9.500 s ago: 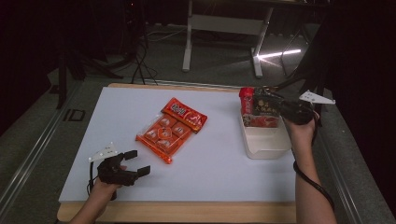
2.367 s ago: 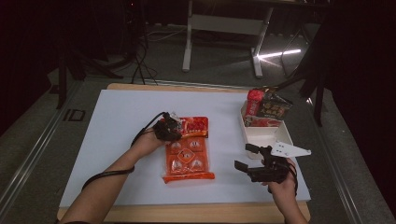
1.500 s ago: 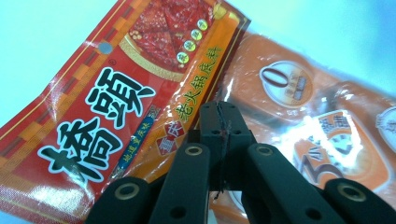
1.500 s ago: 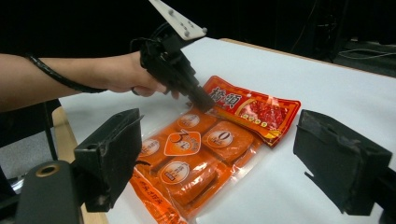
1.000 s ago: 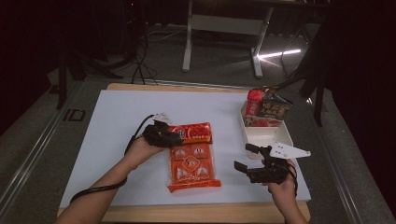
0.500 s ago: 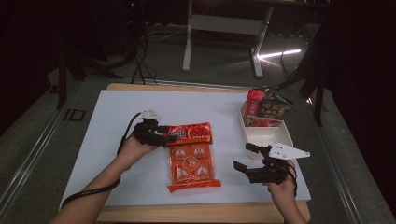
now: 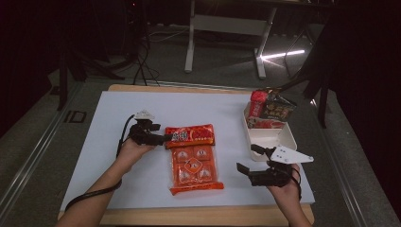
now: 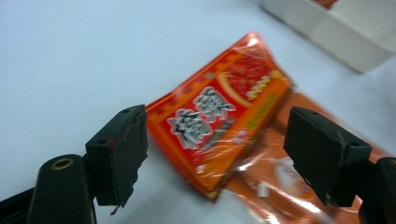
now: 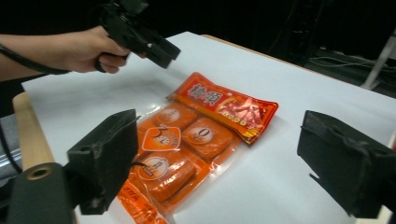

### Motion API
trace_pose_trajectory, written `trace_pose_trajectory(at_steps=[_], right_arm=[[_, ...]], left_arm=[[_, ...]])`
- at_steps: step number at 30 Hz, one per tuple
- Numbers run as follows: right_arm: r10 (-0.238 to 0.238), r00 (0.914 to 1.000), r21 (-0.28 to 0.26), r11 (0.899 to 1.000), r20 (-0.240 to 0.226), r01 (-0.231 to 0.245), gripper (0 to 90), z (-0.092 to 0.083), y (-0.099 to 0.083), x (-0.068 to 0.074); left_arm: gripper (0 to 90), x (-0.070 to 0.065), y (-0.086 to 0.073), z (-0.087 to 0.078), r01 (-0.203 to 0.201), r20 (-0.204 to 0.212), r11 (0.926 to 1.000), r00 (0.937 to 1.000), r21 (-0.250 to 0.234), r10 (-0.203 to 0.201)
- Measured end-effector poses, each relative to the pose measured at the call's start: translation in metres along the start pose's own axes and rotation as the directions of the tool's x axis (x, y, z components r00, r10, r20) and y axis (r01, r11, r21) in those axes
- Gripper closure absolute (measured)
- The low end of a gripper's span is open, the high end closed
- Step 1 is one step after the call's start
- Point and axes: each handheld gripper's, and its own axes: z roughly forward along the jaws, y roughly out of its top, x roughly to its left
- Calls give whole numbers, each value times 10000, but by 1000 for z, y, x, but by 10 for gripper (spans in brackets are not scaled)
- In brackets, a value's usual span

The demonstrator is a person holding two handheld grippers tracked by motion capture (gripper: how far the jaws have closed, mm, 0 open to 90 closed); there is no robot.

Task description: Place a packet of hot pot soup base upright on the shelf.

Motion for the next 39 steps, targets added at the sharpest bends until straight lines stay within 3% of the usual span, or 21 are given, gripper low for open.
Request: trace_pose_trajectory(at_steps=[8, 10, 15, 17, 22, 29, 36, 39], right_arm=[[-156, 9999, -34, 9999, -36, 155, 104, 2, 0, 4], [-129, 9996, 48, 9999, -238, 130, 104, 3, -1, 4], [-134, 9996, 304, 9994, -260, 142, 104, 6, -2, 5], [-108, 9996, 289, 9995, -269, 115, 106, 6, -2, 6], [-26, 9996, 230, 9997, -279, 32, 108, 5, -2, 4], [152, 9993, 201, 9997, -335, -145, 133, 4, -2, 2], [251, 9989, 204, 9995, -385, -243, 136, 4, -3, 1], [238, 9989, 225, 9995, -404, -229, 138, 4, -3, 1]], left_arm=[[223, 12, -14, 14, 309, -101, 9994, 9995, 143, -308], [229, 15, -17, 19, 495, -16, 9985, 9988, 213, -495], [257, 21, -20, 30, 733, -140, 9946, 9973, 733, -724], [337, 22, -20, 33, 721, -126, 9937, 9974, 860, -713], [416, 21, -19, 42, 851, 80, 9899, 9962, 1131, -865], [571, 14, -17, 49, 607, 553, 9888, 9961, 1360, -687], [661, 5, -14, 56, 373, 652, 9889, 9968, 1438, -471], [710, -2, -12, 61, 42, 702, 9884, 9974, 1516, -150]])
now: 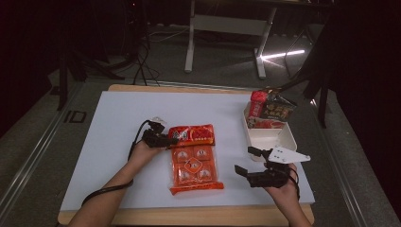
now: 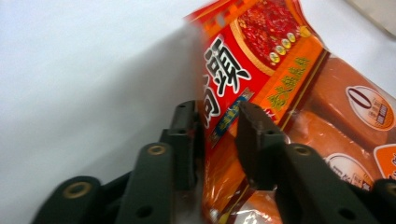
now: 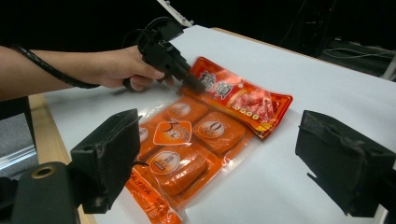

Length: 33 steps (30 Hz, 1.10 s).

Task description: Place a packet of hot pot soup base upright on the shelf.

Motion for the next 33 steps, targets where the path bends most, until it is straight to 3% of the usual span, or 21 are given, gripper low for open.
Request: trace_pose_trajectory(at_steps=[2, 3, 4, 5, 9, 18, 29, 33], right_arm=[[-2, 10000, 22, 10000, -17, 2, 138, 0, 0, 0], [9, 10000, 21, 10000, -12, -9, 138, 0, 0, 0], [20, 10000, 40, 10000, -17, -20, 139, 0, 0, 0], [21, 10000, 47, 10000, -8, -21, 139, 0, 0, 0], [66, 10000, 72, 10000, -26, -65, 142, 0, -1, 0], [146, 9999, 155, 9998, -89, -144, 143, 4, -1, 0], [363, 9993, 31, 9993, -120, -363, 112, 4, -2, -4], [-166, 9998, -184, 9997, 88, 168, 135, 3, -1, -6]], left_arm=[[725, -4, 2, 1, -142, -224, 9999, 9996, -43, 141], [796, -5, 2, 1, -215, -296, 9997, 9993, -83, 212], [865, -5, 3, 1, -144, -98, 9999, 9998, -66, 144], [888, -6, 3, 1, -242, -174, 9997, 9996, -31, 242], [896, -7, 4, -1, -307, -163, 9995, 9994, -39, 306], [897, -14, 11, -17, -391, 39, 9973, 9992, -613, 394], [898, -35, 25, -47, -732, 198, 9907, 9969, -1147, 759], [898, -43, 29, -55, -897, 253, 9873, 9953, -1315, 938]])
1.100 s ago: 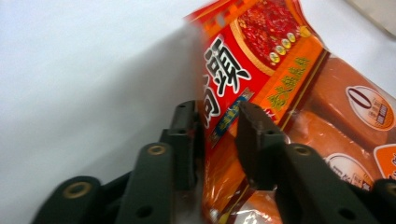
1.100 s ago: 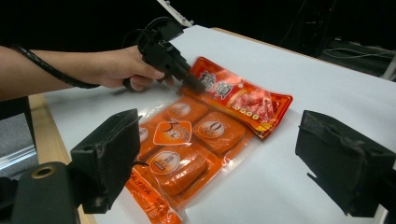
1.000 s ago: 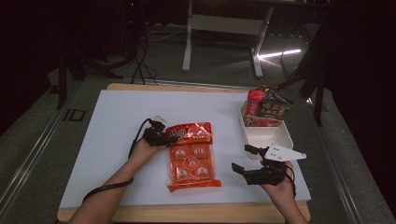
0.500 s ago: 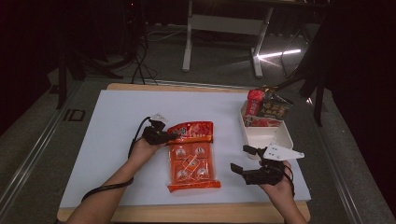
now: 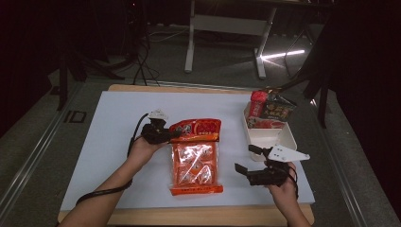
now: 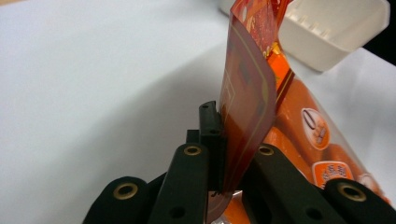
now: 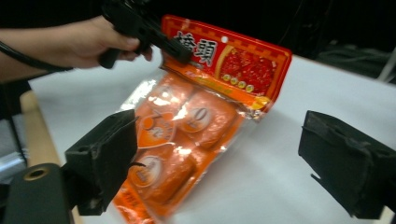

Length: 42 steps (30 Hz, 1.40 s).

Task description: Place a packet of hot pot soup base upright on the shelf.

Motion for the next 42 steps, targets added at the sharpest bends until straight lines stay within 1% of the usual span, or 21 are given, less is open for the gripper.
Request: trace_pose_trajectory(at_steps=[2, 4, 5, 7, 8, 10, 11, 12, 13, 14, 15, 19, 20, 25, 28, 30, 34, 37, 39, 40, 42], right_arm=[[-165, 9998, -187, 9997, -134, 163, 134, -1, 0, 0], [-586, 9982, -72, 9983, 141, 587, 134, -1, 2, 2], [-616, 9979, -79, 9981, 175, 617, 134, -2, 3, 3], [-299, 9995, -28, 9995, 28, 300, 135, -3, 6, 3], [-165, 9998, 66, 9998, 108, 165, 130, -4, 7, 4], [-133, 9989, 139, 9998, 440, 127, 106, -5, 9, 5], [-176, 9979, 25, 9998, 631, 175, 105, -6, 9, 5], [28, 9967, -177, 9998, 816, -13, 105, -7, 9, 5], [322, 9980, -164, 9994, 541, -314, 104, -8, 10, 4], [441, 9980, -140, 9990, 452, -435, 104, -8, 10, 2], [389, 9971, -186, 9991, 660, -377, 104, -8, 10, 2], [495, 9972, -171, 9987, 566, -486, 105, -8, 11, -2], [420, 9971, -159, 9990, 629, -411, 105, -7, 12, -3], [555, 9979, -97, 9984, 347, -552, 105, 0, 17, -8], [822, 9966, -149, 9965, -26, -822, 107, 6, 19, -14], [802, 9967, -87, 9967, -119, -803, 110, 10, 19, -15], [665, 9966, 64, 9978, -496, -662, 114, 18, 21, -13], [552, 9949, 12, 9985, -850, -553, 134, 20, 23, -10], [503, 9916, -116, 9986, -1188, -520, 138, 21, 25, -8], [466, 9890, -135, 9987, -1404, -489, 162, 22, 25, -6], [328, 9867, -145, 9993, -1590, -355, 216, 22, 27, -4]], left_arm=[[899, -4, 2, -3, -49, 59, 10000, 10000, -83, 49], [899, -7, 4, -6, -109, 90, 9998, 9999, -172, 110], [899, -9, 5, -8, -183, 112, 9996, 9998, -196, 186], [899, -13, 7, -11, -285, 169, 9991, 9994, -298, 291], [899, -15, 8, -12, -319, 191, 9989, 9993, -340, 326], [899, -19, 11, -15, -399, 256, 9983, 9988, -424, 410], [899, -21, 11, -16, -449, 299, 9979, 9985, -461, 463], [899, -23, 12, -17, -521, 340, 9973, 9980, -515, 539], [900, -25, 13, -18, -578, 354, 9968, 9976, -550, 598], [900, -26, 14, -19, -602, 408, 9963, 9972, -608, 628], [900, -28, 15, -21, -640, 443, 9958, 9968, -653, 670], [900, -36, 18, -26, -865, 667, 9922, 9935, -899, 926], [900, -38, 19, -27, -962, 767, 9908, 9917, -949, 1036], [900, -50, 24, -33, -1288, 1137, 9858, 9835, -1073, 1409], [900, -57, 26, -36, -1564, 1174, 9803, 9783, -1207, 1706], [900, -62, 26, -38, -1756, 1193, 9751, 9741, -1357, 1920], [900, -74, 26, -41, -2105, 1446, 9597, 9603, -1859, 2387], [900, -85, 28, -43, -2394, 1622, 9466, 9472, -2159, 2766], [900, -91, 31, -44, -2508, 1694, 9406, 9412, -2287, 2922], [900, -94, 32, -45, -2585, 1741, 9355, 9368, -2407, 3036], [900, -99, 35, -46, -2625, 1816, 9312, 9325, -2530, 3123]])
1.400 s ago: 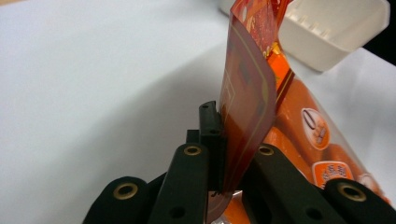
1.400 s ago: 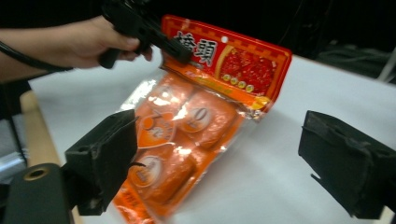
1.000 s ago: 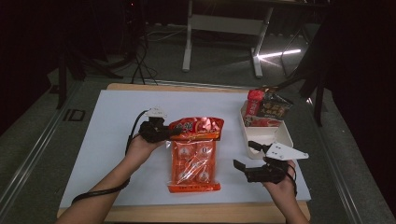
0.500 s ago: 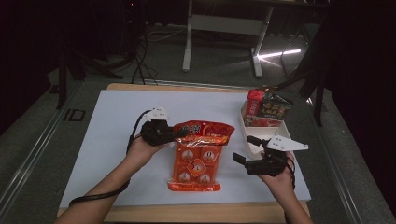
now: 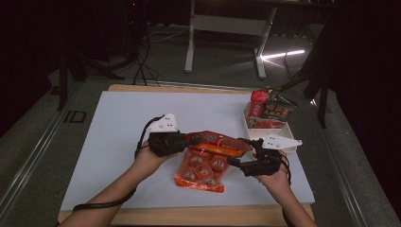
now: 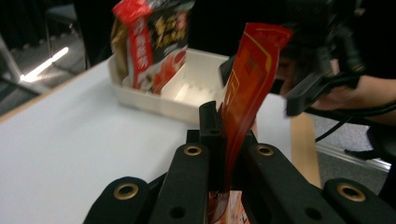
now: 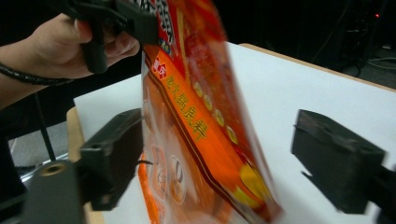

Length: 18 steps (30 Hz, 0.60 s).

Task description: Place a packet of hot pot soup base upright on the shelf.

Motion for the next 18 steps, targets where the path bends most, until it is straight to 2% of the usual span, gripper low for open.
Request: trace_pose_trajectory(at_steps=[2, 6, 7, 12, 13, 18], right_arm=[[-2, 9996, 31, 10000, -289, 3, 317, 1, 2, 2], [-215, 9987, -62, 9998, -452, 212, 501, -2, 6, 5], [-149, 9988, -132, 9998, -469, 143, 547, -3, 7, 4], [221, 9970, -118, 9997, -747, -230, 618, -7, 7, -3], [345, 9959, -133, 9993, -838, -357, 657, -6, 7, -4], [351, 9932, -69, 9993, -1106, -361, 815, -9, 9, -2]], left_arm=[[900, -2, 4, 1, -47, 94, 9999, 9999, -121, 48], [900, -5, 8, 3, 60, 196, 9993, 9998, -366, -53], [900, -5, 8, 3, 88, 237, 9991, 9997, -415, -78], [900, -8, 11, 6, 105, 317, 9974, 9995, -709, -83], [900, -8, 12, 7, 131, 389, 9971, 9992, -750, -102], [900, -8, 15, 7, 253, 434, 9956, 9988, -900, -214]])
